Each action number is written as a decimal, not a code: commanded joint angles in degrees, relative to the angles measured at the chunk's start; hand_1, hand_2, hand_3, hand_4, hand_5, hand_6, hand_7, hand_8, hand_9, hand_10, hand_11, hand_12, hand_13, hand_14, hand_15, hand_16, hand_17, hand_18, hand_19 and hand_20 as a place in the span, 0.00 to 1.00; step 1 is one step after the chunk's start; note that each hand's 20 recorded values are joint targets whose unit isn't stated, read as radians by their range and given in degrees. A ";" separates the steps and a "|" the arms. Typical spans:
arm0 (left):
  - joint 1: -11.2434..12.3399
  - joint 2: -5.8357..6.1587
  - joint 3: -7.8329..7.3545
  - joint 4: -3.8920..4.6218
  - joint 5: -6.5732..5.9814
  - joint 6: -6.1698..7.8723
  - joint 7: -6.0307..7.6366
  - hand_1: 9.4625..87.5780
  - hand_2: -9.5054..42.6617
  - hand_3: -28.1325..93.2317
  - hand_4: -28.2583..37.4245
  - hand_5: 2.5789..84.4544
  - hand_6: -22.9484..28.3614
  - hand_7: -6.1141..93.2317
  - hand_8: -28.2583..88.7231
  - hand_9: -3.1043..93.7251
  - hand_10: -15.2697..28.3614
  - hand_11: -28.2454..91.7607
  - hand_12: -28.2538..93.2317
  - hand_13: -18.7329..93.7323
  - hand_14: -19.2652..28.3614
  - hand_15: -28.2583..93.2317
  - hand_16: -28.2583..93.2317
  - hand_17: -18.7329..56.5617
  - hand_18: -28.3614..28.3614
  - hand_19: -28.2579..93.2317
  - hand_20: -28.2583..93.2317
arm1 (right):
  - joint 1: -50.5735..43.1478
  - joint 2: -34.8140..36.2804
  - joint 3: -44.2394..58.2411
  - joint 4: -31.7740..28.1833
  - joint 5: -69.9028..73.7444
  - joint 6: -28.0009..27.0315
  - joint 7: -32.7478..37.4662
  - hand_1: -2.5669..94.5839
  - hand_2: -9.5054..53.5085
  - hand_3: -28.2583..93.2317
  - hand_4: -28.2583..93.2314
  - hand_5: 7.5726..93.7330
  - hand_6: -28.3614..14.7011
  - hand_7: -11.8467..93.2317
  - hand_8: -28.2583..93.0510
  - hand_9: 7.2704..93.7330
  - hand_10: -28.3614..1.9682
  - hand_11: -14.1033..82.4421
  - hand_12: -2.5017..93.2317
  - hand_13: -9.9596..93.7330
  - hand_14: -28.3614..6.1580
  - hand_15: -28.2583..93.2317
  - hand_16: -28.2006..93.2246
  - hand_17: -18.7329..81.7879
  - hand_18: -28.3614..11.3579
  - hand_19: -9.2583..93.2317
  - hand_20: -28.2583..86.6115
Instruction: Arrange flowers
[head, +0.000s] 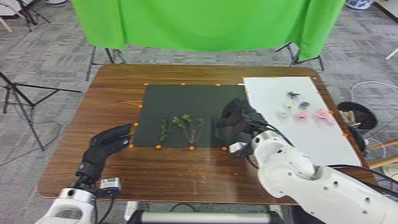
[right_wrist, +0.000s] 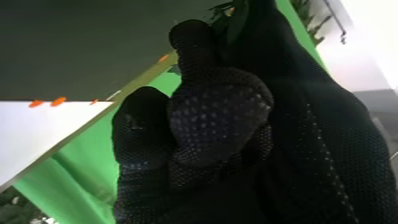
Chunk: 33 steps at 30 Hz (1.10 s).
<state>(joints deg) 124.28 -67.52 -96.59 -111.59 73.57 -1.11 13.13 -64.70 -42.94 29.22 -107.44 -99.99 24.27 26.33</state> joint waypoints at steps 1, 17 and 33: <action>1.17 -0.82 1.10 1.66 0.25 -1.63 -1.76 0.37 0.00 0.74 0.24 0.52 0.47 0.22 0.19 0.41 0.59 0.42 0.38 0.45 0.75 0.43 0.25 0.31 0.78 0.37 0.39 | 1.67 0.37 -1.37 1.51 -1.91 -2.71 -0.42 0.74 0.00 0.68 0.22 0.80 0.52 0.40 0.40 1.00 0.44 0.26 0.39 1.00 0.77 0.68 0.42 0.94 0.64 0.88 0.66; 1.45 -0.88 1.12 1.48 0.12 -1.48 -1.77 0.37 0.00 0.75 0.23 0.52 0.47 0.22 0.19 0.40 0.59 0.42 0.38 0.45 0.75 0.43 0.25 0.32 0.78 0.37 0.39 | 1.20 0.95 -1.99 3.13 -1.01 -7.56 -0.53 0.72 0.00 0.69 0.20 0.76 0.56 0.43 0.38 1.00 0.46 0.22 0.40 1.00 0.78 0.67 0.42 0.94 0.65 0.89 0.65; 1.23 -1.11 1.17 1.70 0.20 -2.23 -1.69 0.36 0.00 0.74 0.25 0.52 0.48 0.21 0.19 0.40 0.60 0.41 0.38 0.45 0.76 0.43 0.25 0.31 0.78 0.37 0.39 | 0.70 1.34 -0.32 2.90 -1.19 -12.66 0.45 0.66 0.00 0.70 0.22 0.70 0.59 0.40 0.38 0.92 0.50 0.21 0.40 1.00 0.75 0.63 0.47 0.90 0.60 0.91 0.63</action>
<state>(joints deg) 124.17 -67.84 -96.62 -111.55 73.57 -1.71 13.12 -63.46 -42.29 28.77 -104.71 -100.50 14.02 26.16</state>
